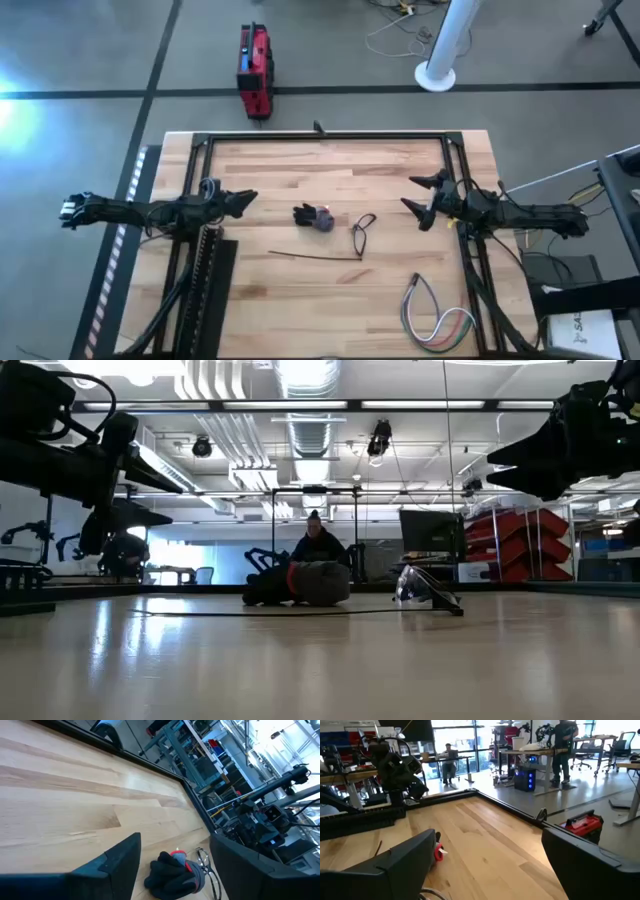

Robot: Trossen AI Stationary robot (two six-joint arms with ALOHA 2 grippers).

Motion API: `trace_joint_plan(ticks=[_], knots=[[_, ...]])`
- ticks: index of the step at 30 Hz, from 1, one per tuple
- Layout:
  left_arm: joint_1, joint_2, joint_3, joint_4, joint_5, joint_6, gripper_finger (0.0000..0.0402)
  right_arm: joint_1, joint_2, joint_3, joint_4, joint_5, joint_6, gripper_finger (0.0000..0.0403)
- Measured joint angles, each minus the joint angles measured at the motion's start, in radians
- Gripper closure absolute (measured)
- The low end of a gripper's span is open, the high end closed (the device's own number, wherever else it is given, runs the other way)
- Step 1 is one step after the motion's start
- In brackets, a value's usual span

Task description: Ziptie cables

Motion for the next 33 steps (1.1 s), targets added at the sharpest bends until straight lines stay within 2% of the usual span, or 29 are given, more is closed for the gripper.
trace_joint_plan(ticks=[24,33], knots=[[0.0,0.0,0.0,0.0,0.0,0.0,0.0156,0.0,0.0,0.0,0.0,0.0,0.0,0.0049],[0.0,0.0,0.0,0.0,0.0,0.0,0.0169,0.0,0.0,0.0,0.0,0.0,0.0,0.0049]])
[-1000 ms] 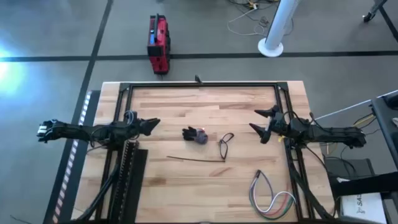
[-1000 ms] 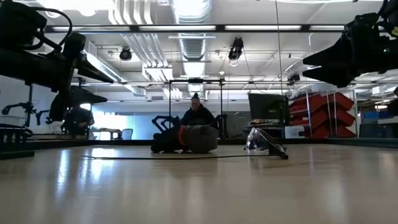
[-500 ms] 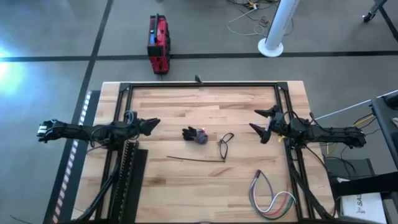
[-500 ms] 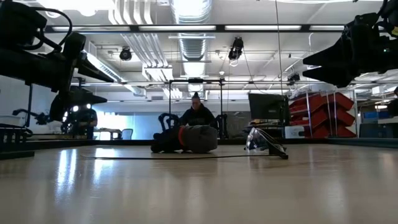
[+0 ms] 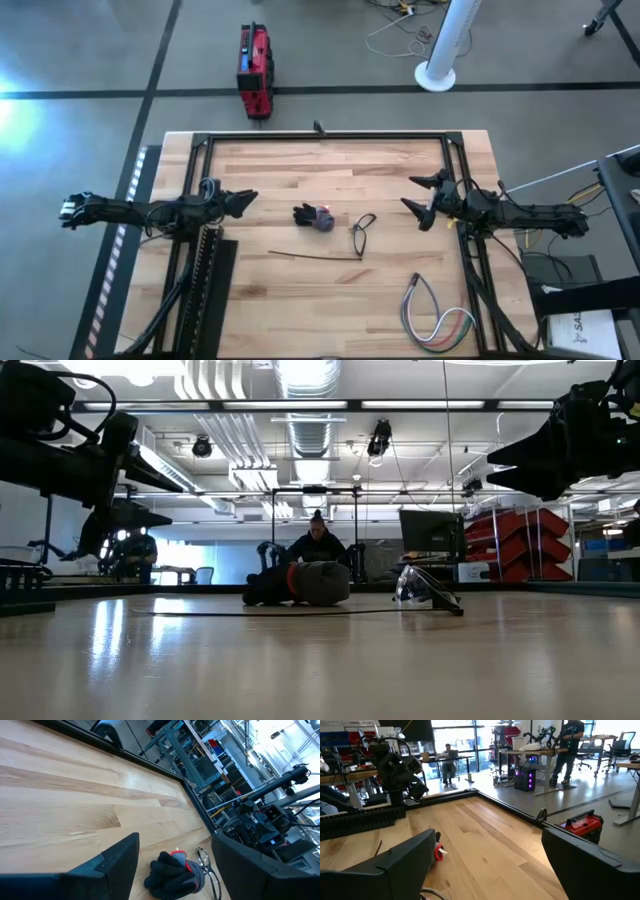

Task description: Ziptie cables

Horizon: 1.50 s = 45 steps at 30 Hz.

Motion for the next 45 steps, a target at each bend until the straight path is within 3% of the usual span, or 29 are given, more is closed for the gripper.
trace_joint_plan(ticks=[11,22,27,29,35,40,45], knots=[[0.0,0.0,0.0,0.0,0.0,0.0,0.0182,0.0,0.0,0.0,0.0,0.0,0.0,0.0049],[0.0,0.0,0.0,0.0,0.0,0.0,0.0167,0.0,0.0,0.0,0.0,0.0,0.0,0.0049],[0.002,0.004,0.0,0.005,-0.212,-0.014,0.0161,0.0,0.0,0.0,0.0,0.0,0.0,0.0049],[0.002,0.005,0.0,0.028,-0.245,-0.023,0.0159,0.0,0.0,0.0,0.0,0.0,0.0,0.0049],[0.002,0.048,0.0,0.12,-0.197,0.126,0.0166,0.0,0.0,0.0,0.0,0.0,0.0,0.0049],[0.002,0.112,0.0,0.291,-0.185,0.274,0.0174,0.0,0.0,0.0,0.0,0.0,0.0,0.0049],[0.002,0.176,0.0,0.332,-0.185,0.408,0.0181,0.0,0.0,0.0,0.0,0.0,0.0,0.0049]])
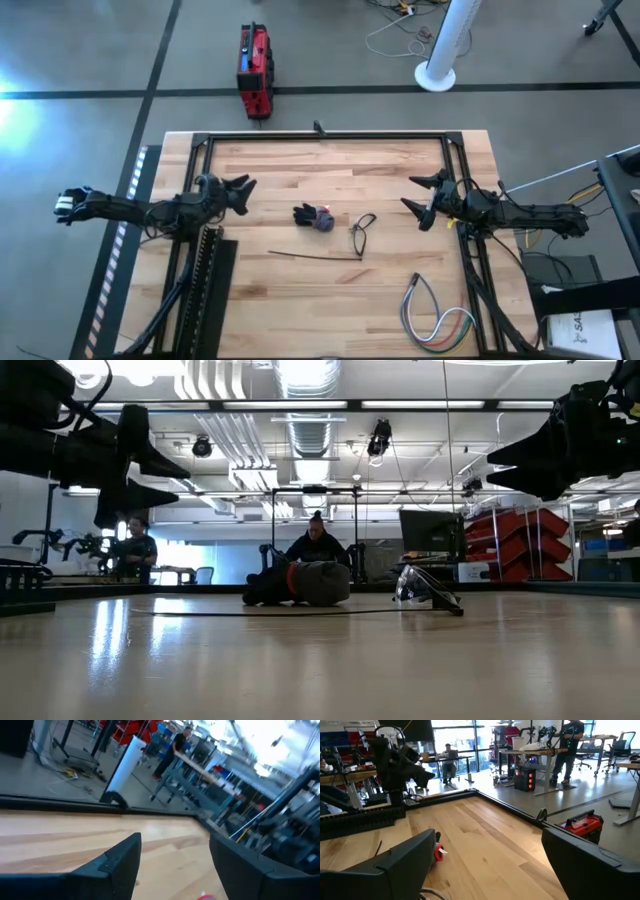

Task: Ziptie cables
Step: Wrap the cable wires together using a black zip tie

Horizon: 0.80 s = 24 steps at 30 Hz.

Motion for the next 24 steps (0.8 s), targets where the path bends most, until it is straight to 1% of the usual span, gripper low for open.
trace_joint_plan(ticks=[2,3,9,11,14,18,24], knots=[[0.0,0.02,0.0,0.005,0.004,0.002,0.0182,0.0,0.0,0.0,0.0,0.0,0.0,0.0049],[0.0,0.031,0.0,0.012,0.028,0.0,0.0182,0.0,0.0,0.0,0.0,0.0,0.0,0.0049],[0.001,0.083,0.0,0.173,0.296,0.113,0.019,0.0,0.0,0.0,0.0,0.0,0.0,0.0049],[0.0,0.105,0.0,0.226,0.352,0.149,0.0195,0.0,0.0,0.0,0.0,0.0,0.0,0.0049],[0.0,0.132,0.0,0.299,0.396,0.212,0.0204,0.0,0.0,0.0,0.0,0.0,0.0,0.0049],[0.0,0.164,0.0,0.319,0.425,0.214,0.0214,0.0,0.0,0.0,0.0,0.0,0.0,0.0049],[-0.012,0.253,0.011,0.336,0.559,0.201,0.0227,0.0,0.0,0.0,0.0,0.0,0.0,0.0049]])
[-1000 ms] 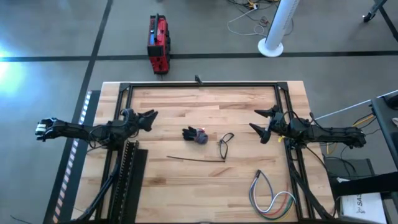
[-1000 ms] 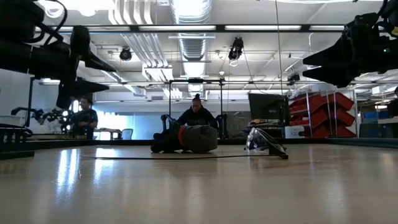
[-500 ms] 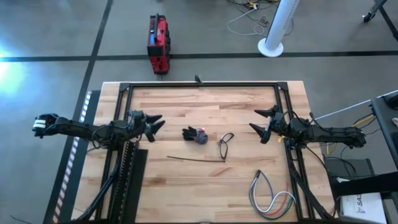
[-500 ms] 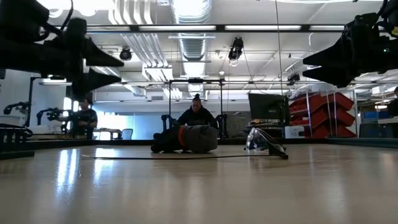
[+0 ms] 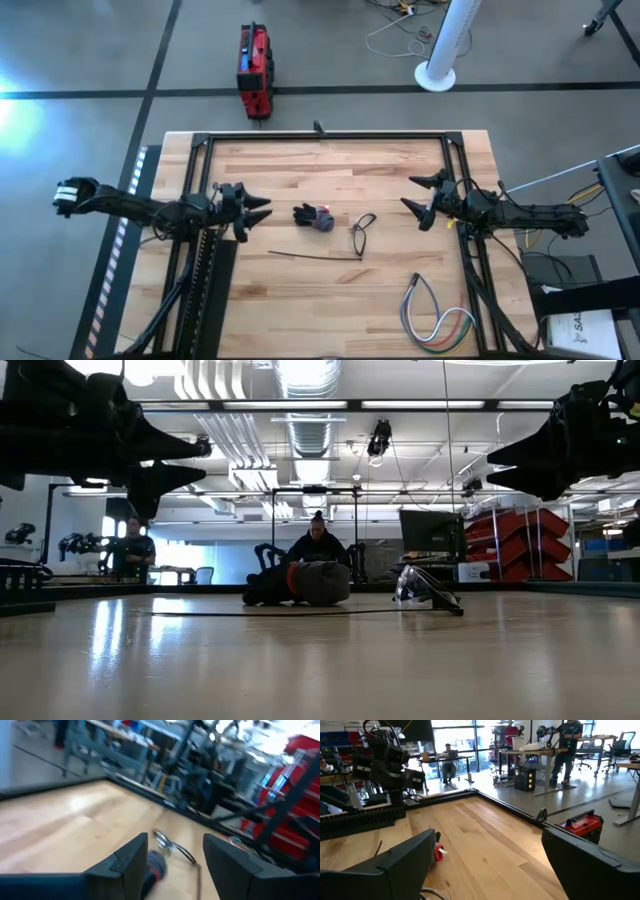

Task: Ziptie cables
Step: Wrap the cable wires together using a black zip tie

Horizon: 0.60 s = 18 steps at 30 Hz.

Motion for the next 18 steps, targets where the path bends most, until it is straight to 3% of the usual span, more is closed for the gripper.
trace_joint_plan(ticks=[10,18], knots=[[-0.123,0.335,0.166,-0.009,0.037,0.04,0.0244,0.0,0.0,0.0,0.0,0.0,0.0,0.0049],[-0.135,0.605,0.269,-0.018,0.049,0.057,0.0232,0.0,0.0,0.0,0.0,0.0,0.0,0.0049]])
